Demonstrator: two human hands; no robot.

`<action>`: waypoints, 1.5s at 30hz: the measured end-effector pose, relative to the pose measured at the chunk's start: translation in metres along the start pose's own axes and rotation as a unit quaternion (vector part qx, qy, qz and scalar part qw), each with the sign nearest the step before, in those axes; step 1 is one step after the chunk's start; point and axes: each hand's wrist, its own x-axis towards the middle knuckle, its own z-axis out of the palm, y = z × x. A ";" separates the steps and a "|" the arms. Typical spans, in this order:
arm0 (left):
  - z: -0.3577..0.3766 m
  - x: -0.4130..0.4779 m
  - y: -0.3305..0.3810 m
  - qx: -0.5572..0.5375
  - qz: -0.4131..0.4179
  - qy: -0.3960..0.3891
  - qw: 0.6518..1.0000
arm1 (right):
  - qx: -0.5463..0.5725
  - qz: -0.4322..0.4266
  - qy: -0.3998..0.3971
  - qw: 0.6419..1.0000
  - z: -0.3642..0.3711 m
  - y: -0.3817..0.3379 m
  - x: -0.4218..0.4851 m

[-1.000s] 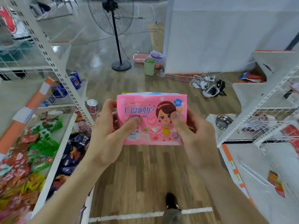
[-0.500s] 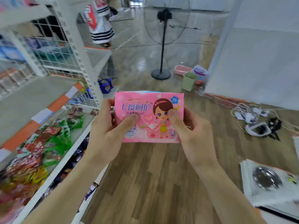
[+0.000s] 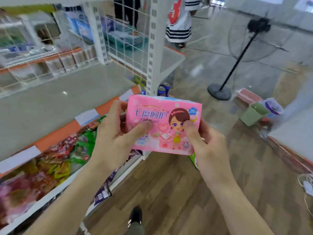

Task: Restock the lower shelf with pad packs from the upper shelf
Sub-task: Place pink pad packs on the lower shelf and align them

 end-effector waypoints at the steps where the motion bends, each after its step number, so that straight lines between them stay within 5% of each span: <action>1: -0.008 0.015 -0.006 -0.001 -0.006 0.016 1.000 | 0.001 0.000 -0.014 1.000 0.011 0.002 0.020; 10: -0.074 0.107 -0.025 0.045 -0.035 0.139 0.989 | -0.044 -0.011 -0.173 0.984 0.095 -0.009 0.160; 22: -0.079 0.164 -0.044 0.141 -0.066 0.270 0.950 | -0.057 -0.036 -0.387 0.920 0.132 0.004 0.291; 28: -0.053 0.216 -0.063 0.229 -0.063 0.371 0.898 | -0.064 -0.076 -0.386 0.917 0.147 0.025 0.354; 37: -0.077 0.274 -0.111 0.269 -0.051 0.401 0.874 | -0.062 -0.062 -0.376 0.922 0.203 0.058 0.413; 45: -0.121 0.294 -0.165 0.272 -0.123 0.395 0.869 | -0.124 -0.092 -0.332 0.931 0.266 0.089 0.424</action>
